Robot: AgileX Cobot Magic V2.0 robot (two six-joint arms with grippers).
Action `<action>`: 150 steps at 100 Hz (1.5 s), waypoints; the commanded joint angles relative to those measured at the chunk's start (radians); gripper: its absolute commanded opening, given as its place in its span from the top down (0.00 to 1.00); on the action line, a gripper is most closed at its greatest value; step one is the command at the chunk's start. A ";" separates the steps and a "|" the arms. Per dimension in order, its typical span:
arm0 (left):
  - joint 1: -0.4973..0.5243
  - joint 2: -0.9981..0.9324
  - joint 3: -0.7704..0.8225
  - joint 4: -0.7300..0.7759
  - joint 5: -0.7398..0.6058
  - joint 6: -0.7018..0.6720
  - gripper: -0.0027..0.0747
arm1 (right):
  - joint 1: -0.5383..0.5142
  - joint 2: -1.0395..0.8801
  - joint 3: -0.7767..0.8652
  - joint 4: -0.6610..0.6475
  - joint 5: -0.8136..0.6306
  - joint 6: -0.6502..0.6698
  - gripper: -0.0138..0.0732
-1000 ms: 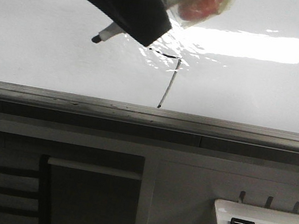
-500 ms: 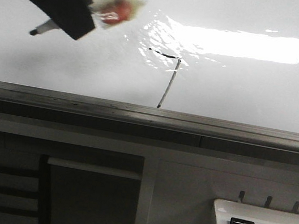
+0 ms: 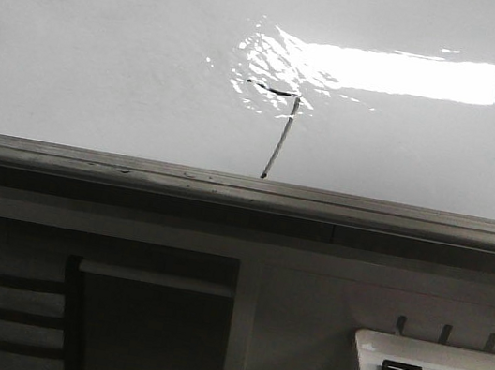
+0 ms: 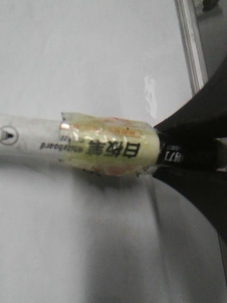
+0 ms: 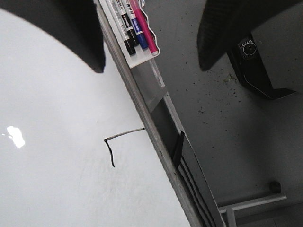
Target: Write number 7 on whiteboard
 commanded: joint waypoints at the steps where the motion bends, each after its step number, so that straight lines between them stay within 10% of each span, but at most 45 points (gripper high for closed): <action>1: 0.016 -0.023 -0.012 -0.057 -0.066 -0.011 0.99 | -0.002 -0.020 -0.031 0.007 -0.020 0.000 0.40; 111: 0.012 0.044 -0.012 -0.076 -0.108 -0.005 0.98 | -0.002 -0.020 -0.031 0.005 -0.022 0.000 0.40; 150: 0.012 0.037 -0.048 -0.078 -0.061 0.008 0.47 | -0.002 -0.020 -0.031 0.005 -0.022 0.006 0.40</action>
